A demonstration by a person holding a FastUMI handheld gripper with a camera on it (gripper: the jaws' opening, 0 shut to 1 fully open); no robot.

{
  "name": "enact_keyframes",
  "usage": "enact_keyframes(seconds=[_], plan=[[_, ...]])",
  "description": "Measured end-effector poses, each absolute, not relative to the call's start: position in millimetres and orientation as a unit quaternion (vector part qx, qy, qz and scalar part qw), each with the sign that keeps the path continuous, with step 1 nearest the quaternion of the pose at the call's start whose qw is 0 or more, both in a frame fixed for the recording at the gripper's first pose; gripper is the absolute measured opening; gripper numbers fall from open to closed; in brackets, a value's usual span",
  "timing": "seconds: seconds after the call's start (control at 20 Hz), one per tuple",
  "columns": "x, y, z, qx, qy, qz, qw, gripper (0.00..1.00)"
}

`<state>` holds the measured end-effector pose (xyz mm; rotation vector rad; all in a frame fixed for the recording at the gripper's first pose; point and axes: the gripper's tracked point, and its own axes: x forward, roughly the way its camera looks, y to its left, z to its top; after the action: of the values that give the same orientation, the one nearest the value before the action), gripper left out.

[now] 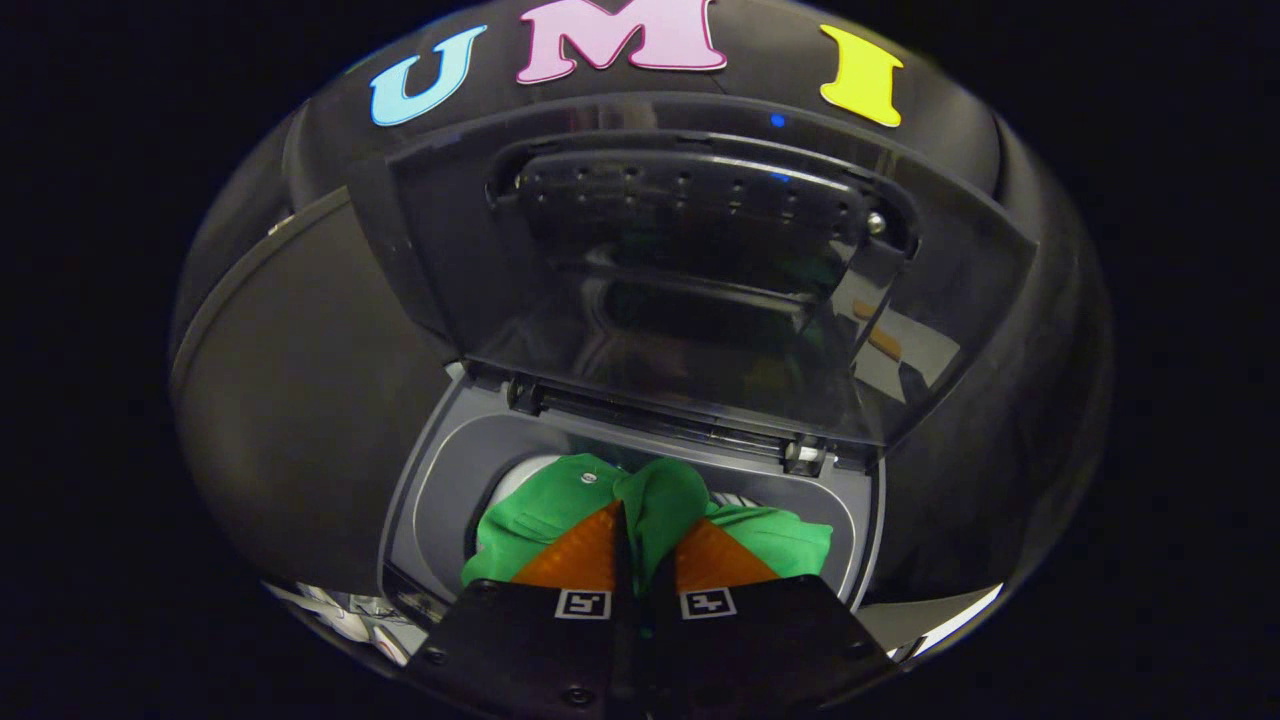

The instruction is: Put the clothes into the washing machine and then close the washing machine lid.

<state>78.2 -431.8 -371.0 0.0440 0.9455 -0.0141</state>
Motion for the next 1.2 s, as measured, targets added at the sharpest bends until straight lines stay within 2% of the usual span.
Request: enact_keyframes(seconds=[0.35, 0.9, 1.1, 1.2], plan=[[77, -425, -395, 0.005, 0.462, 0.011, 0.887, 0.11], [66, -432, -424, 0.014, 0.49, -0.015, 0.872, 0.13], [75, -422, -422, 0.023, 0.478, 0.004, 0.878, 0.13], [74, -418, -421, 0.027, 0.478, 0.009, 0.878, 0.24]])
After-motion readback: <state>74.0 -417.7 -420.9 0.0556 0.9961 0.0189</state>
